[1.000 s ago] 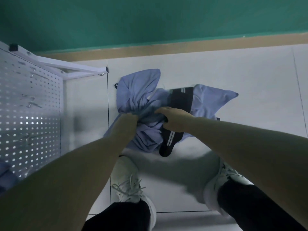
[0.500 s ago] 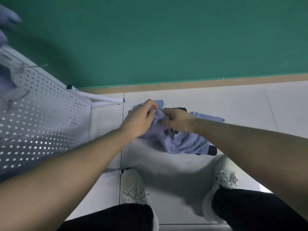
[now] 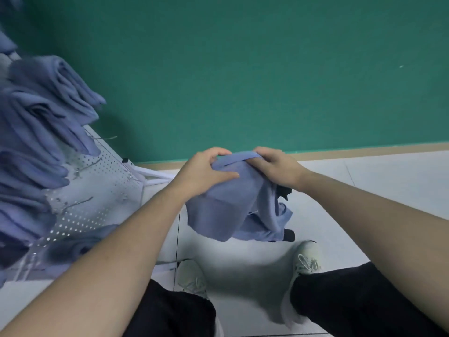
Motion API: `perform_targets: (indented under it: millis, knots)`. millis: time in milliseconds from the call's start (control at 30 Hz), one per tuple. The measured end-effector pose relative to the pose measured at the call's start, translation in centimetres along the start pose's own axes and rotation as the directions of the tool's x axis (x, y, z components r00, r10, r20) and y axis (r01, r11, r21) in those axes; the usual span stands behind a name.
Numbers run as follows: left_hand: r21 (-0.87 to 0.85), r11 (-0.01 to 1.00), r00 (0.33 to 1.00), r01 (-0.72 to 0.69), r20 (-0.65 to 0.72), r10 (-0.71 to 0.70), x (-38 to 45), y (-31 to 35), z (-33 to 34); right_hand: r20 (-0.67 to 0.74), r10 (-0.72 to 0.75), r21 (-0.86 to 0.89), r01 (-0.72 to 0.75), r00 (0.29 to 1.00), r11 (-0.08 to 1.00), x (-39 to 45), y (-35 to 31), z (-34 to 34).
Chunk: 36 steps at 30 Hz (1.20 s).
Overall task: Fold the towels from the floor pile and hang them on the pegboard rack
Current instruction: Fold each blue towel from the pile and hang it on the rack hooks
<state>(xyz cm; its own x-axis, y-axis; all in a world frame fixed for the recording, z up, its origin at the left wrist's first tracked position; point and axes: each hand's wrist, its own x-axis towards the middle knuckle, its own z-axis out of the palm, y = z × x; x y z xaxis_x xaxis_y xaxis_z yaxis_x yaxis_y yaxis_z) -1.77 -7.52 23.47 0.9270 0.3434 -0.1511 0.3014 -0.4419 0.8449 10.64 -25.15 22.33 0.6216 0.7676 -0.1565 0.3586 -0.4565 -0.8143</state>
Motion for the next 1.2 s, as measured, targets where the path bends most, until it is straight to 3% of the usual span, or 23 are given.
perform_targets:
  millis: [133,200,267,333,400,533,633,700,800,933,1000,1100,1200]
  knots:
    - [0.108,0.991,0.99,0.081,-0.128,-0.067,-1.6,0.7,-0.5,0.025,-0.036,-0.062,0.038,0.999,0.997,-2.4,-2.0,-0.7]
    - [-0.073,0.991,0.976,0.108,-0.183,-0.12,-2.8,1.6,-0.8,0.049,-0.034,-0.133,0.041,0.998,0.99,-3.6,-2.9,-1.0]
    - [-0.3,0.947,0.972,0.112,-0.164,-0.167,-4.1,2.7,-0.8,0.092,-0.032,-0.208,0.051,0.995,0.977,-4.5,-3.2,-1.3]
    - [-0.401,0.908,0.975,0.121,-0.124,-0.185,-5.3,3.5,-0.1,0.137,-0.018,-0.256,0.053,0.99,0.965,-5.0,-3.4,-1.1]
    - [-0.41,0.906,0.977,0.109,-0.123,-0.174,-6.0,4.0,0.7,0.129,-0.022,-0.15,0.042,0.991,0.988,-5.2,-3.6,-0.6]
    - [-0.451,0.889,0.981,0.081,-0.122,-0.151,-6.0,4.9,1.5,0.024,-0.072,0.331,0.06,0.997,0.942,-5.2,-5.5,-0.2]
    - [-0.506,0.856,0.985,0.108,-0.059,-0.16,-5.6,5.0,0.9,-0.206,-0.03,0.42,0.116,0.978,0.9,-5.0,-7.1,-1.1]
    - [-0.433,0.882,0.981,0.184,0.025,-0.192,-5.8,4.6,0.3,-0.284,0.005,0.452,0.13,0.959,0.882,-4.9,-7.4,-2.1]
    - [-0.383,0.887,0.966,0.258,0.088,-0.243,-6.1,3.6,-0.2,-0.277,0.009,0.363,0.096,0.961,0.927,-5.0,-6.4,-3.0]
    - [-0.614,0.752,0.958,0.239,0.022,-0.286,-5.5,3.3,-0.4,-0.247,0.048,0.284,0.025,0.968,0.958,-5.2,-4.8,-3.8]
    - [-0.648,0.733,0.955,0.205,-0.029,-0.294,-5.1,3.6,0.0,-0.184,0.058,0.279,-0.005,0.981,0.96,-5.2,-4.3,-3.9]
    - [-0.583,0.789,0.957,0.194,-0.063,-0.282,-5.2,4.5,1.1,-0.104,-0.048,0.197,0.067,0.993,0.978,-5.2,-4.3,-2.8]
    - [-0.349,0.924,0.976,0.155,-0.094,-0.198,-5.1,4.6,1.9,-0.134,-0.109,0.13,0.127,0.985,0.983,-4.9,-5.0,-1.7]
